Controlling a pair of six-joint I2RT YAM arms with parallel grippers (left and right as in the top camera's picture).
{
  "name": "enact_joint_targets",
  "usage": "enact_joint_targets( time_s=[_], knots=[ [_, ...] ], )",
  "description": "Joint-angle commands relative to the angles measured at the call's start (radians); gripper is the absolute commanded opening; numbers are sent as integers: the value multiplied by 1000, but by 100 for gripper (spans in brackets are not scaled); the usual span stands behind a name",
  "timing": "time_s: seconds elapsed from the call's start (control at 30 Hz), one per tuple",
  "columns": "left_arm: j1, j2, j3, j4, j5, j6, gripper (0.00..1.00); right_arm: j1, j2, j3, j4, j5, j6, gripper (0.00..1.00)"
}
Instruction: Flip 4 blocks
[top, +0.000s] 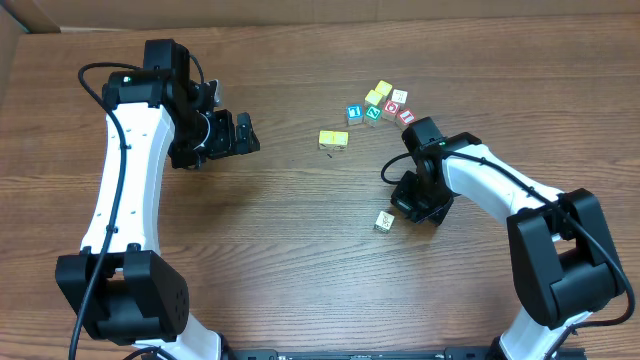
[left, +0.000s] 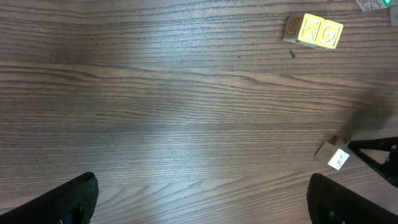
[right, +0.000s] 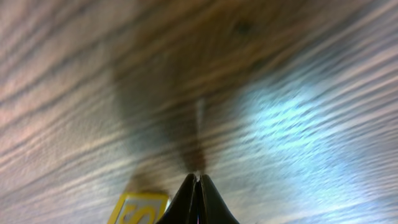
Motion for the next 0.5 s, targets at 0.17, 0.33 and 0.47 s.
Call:
enact_joint_targets(
  time_s=[0.17,0.33,0.47],
  knots=[
    [-6,3,18,4,-6,-10,100,32,-14,-10,16,-84,4,4],
    [-6,3,18,4,-6,-10,100,32,-14,-10,46,-66,0,4],
    [-6,3,18,4,-6,-10,100,32,-14,-10,48,-66,0,4]
  ],
)
